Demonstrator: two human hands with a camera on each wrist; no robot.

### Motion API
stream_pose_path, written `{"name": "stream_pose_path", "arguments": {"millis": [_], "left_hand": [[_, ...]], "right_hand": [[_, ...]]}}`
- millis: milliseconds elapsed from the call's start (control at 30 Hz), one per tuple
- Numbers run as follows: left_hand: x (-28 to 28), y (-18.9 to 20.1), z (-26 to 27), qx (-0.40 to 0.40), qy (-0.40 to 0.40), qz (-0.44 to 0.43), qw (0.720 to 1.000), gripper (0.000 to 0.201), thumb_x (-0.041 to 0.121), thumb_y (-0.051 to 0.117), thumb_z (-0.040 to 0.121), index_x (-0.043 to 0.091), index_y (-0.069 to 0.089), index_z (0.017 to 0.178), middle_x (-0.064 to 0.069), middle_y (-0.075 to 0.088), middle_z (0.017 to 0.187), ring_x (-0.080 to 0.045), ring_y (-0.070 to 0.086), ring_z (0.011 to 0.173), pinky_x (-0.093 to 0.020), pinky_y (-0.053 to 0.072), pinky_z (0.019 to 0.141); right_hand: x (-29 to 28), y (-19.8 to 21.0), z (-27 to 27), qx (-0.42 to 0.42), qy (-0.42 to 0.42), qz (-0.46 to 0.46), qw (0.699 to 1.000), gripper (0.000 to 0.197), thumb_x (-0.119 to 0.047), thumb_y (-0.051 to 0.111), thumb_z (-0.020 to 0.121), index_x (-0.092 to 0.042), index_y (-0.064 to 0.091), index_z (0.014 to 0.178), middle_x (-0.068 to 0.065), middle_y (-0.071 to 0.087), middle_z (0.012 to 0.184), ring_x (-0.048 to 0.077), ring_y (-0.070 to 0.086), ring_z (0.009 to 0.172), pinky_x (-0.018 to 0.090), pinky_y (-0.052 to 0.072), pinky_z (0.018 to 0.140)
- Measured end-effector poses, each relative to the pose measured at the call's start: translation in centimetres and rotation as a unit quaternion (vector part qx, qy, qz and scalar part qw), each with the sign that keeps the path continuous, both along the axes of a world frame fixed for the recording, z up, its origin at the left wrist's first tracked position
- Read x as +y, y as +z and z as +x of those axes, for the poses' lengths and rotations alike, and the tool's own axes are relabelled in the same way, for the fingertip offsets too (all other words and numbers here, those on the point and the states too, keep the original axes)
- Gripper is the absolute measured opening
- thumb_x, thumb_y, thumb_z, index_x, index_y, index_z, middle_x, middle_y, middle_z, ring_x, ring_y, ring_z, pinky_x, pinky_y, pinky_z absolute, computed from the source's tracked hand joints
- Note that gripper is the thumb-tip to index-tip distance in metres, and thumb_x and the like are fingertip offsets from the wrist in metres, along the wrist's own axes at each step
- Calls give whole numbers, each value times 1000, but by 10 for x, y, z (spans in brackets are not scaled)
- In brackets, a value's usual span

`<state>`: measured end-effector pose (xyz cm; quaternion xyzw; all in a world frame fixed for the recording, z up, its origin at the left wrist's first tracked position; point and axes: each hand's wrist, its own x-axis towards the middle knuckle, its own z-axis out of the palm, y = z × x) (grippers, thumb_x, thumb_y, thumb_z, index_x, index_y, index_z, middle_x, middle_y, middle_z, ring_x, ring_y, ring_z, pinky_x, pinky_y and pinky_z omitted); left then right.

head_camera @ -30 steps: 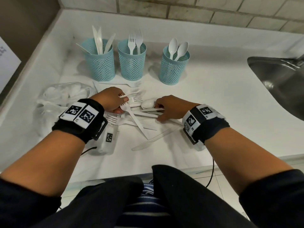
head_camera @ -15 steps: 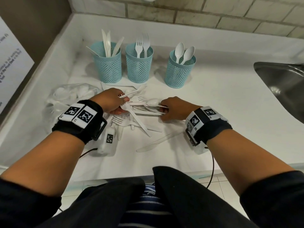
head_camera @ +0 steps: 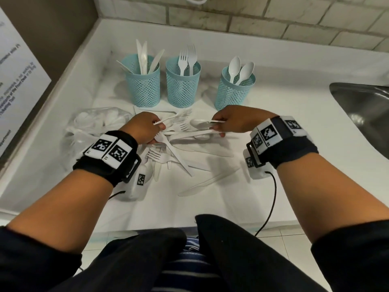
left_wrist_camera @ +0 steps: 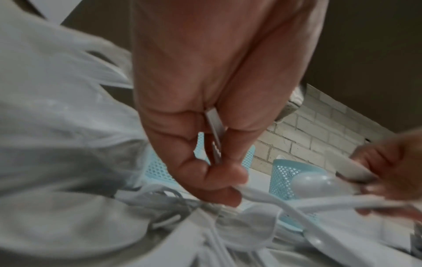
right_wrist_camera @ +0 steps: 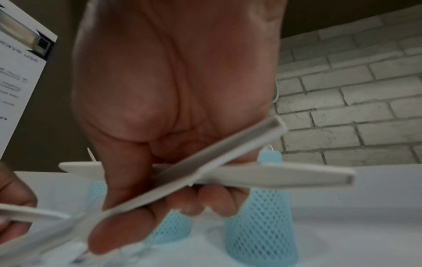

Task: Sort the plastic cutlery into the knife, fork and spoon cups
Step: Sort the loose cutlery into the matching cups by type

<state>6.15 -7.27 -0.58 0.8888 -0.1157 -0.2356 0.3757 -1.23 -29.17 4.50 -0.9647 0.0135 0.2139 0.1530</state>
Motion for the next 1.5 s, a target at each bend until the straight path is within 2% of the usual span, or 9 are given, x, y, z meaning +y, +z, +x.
{"name": "stream_pose_path", "arguments": {"millis": [200, 300, 433, 567, 700, 867, 1033, 1233, 1500], "left_hand": [[0, 1, 1, -54, -27, 44, 997, 26, 23, 48, 97, 1, 62, 103, -13, 64, 82, -9, 58, 42, -21, 45, 60], [-1, 4, -1, -69, -31, 68, 995, 26, 21, 46, 97, 1, 62, 103, -18, 65, 90, -31, 66, 75, -31, 48, 74], [1, 5, -1, -75, -26, 73, 994, 26, 18, 47, 95, -1, 64, 99, -21, 67, 99, -36, 64, 92, -37, 47, 89], [2, 6, -1, -72, -12, 65, 995, 23, 9, 46, 95, 0, 67, 98, -18, 67, 105, -34, 62, 97, -33, 45, 87], [3, 7, -1, -85, -9, 88, 992, 23, 9, 46, 94, -4, 65, 96, -19, 64, 109, -34, 56, 105, -32, 39, 82], [4, 4, -2, -75, -17, 83, 994, 30, 17, 48, 95, -7, 65, 100, -24, 65, 104, -37, 61, 99, -36, 44, 86], [7, 5, 1, -95, -13, 63, 993, 25, 18, 46, 97, 1, 65, 97, -10, 57, 88, -23, 52, 85, -25, 33, 71], [2, 11, 4, -151, 6, -3, 989, 28, 24, 47, 97, 2, 61, 108, -13, 61, 99, -29, 55, 96, -30, 37, 78], [-8, 13, 6, -109, 6, -129, 986, 33, 33, 57, 91, 8, 61, 71, 10, 45, 44, 0, 40, 41, -10, 30, 45]], "right_hand": [[1, 27, 12, 9, -89, 28, 996, 23, -18, 43, 97, -12, 55, 78, 0, 53, 68, 16, 48, 61, 22, 38, 56], [8, 27, 17, -35, -151, 140, 978, 22, -15, 39, 97, -14, 49, 77, 1, 48, 66, 14, 42, 53, 23, 34, 48], [25, 7, 22, -49, -186, 218, 957, 23, -24, 39, 98, -13, 48, 80, 1, 44, 64, 13, 35, 49, 19, 27, 42], [43, -21, 29, -59, -119, 123, 984, 39, -51, 46, 92, -13, 50, 84, 0, 50, 74, 14, 46, 63, 21, 34, 52], [48, -48, 38, -83, -137, 32, 987, 34, -42, 61, 85, -10, 56, 97, 10, 60, 101, 24, 56, 95, 25, 33, 72], [53, -56, 45, -89, -168, 15, 982, 34, -34, 69, 79, -7, 59, 97, 9, 62, 100, 22, 58, 90, 26, 36, 68], [46, -41, 55, -101, -156, 44, 982, 19, -26, 66, 83, -8, 62, 86, 4, 55, 84, 18, 53, 76, 22, 36, 58], [31, -15, 58, -191, -198, 302, 913, 22, -16, 70, 81, -20, 54, 66, -4, 44, 52, 2, 37, 35, 17, 31, 37], [39, -3, 58, -180, -180, 410, 876, 21, -19, 61, 89, -21, 54, 70, -3, 37, 53, 9, 30, 44, 19, 25, 42]]}}
